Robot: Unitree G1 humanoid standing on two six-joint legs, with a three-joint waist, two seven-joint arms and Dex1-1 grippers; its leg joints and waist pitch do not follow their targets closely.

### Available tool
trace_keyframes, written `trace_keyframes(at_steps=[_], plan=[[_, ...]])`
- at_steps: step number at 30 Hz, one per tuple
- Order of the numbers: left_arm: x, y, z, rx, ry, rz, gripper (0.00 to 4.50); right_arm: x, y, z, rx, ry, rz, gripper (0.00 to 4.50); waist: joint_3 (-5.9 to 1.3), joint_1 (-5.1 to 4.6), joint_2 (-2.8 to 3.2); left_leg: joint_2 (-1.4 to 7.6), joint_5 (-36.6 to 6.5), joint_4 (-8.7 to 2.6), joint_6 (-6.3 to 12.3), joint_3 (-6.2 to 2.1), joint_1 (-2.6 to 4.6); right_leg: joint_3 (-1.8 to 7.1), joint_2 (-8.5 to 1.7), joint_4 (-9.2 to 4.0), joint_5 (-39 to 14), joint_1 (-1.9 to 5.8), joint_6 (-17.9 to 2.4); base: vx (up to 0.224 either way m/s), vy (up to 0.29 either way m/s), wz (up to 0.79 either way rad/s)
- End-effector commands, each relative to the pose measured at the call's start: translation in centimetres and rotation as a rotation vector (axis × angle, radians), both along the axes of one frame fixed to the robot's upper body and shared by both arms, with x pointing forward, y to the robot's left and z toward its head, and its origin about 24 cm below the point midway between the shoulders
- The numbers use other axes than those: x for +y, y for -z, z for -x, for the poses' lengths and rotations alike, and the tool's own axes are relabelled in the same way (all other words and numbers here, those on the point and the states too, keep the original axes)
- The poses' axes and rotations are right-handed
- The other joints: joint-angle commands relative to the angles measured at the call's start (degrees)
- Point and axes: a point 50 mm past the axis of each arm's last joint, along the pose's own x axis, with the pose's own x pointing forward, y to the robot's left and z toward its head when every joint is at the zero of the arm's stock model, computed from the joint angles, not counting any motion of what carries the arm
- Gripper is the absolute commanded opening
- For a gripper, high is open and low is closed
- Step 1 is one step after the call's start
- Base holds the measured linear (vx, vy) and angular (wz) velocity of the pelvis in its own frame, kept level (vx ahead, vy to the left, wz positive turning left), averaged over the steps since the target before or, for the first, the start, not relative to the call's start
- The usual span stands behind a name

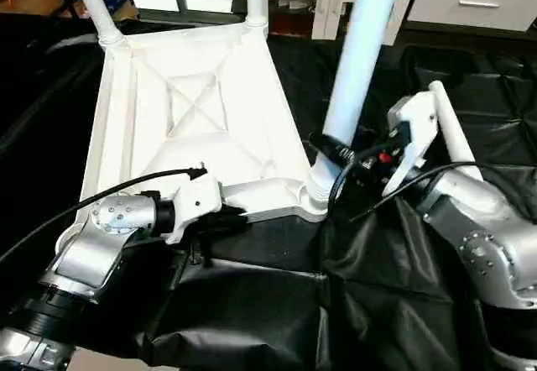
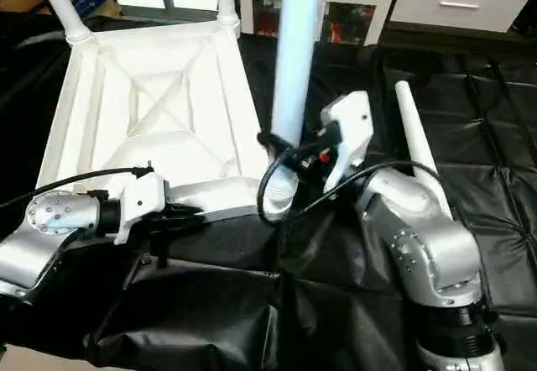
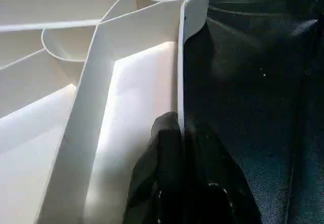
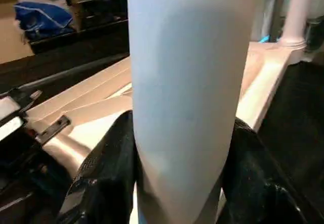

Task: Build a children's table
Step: Insert table leg to table base

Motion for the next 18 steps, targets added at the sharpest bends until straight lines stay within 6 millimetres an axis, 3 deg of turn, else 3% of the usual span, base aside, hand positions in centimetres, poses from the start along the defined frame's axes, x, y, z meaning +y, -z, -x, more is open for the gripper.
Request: trace_keyframes(at_steps=[1, 18], plan=[[0.2, 1.7, 0.3, 0.059, -0.032, -0.049, 0.0, -0.1, 0.1, 0.1, -0.021, -0.013, 0.011, 1.83, -4.03, 0.05, -0.65, 2.2, -8.4, -3.92, 3.25, -0.74, 1.1, 1.72, -1.88, -3.34, -9.4, 3.23, -13.1, 0.0, 0.0, 0.0], [-0.1, 1.8, 0.3, 0.047, -0.039, -0.041, 0.0, 0.9, 2.2, 0.9, -0.075, -0.094, 0.077, 1.83, -3.43, -0.17, -0.92, 2.35, -10.9, -4.31, 3.36, -0.88, 0.97, 1.79, -2.06, -3.99, -14.3, 2.8, -11.3, 0.0, 0.0, 0.0]])
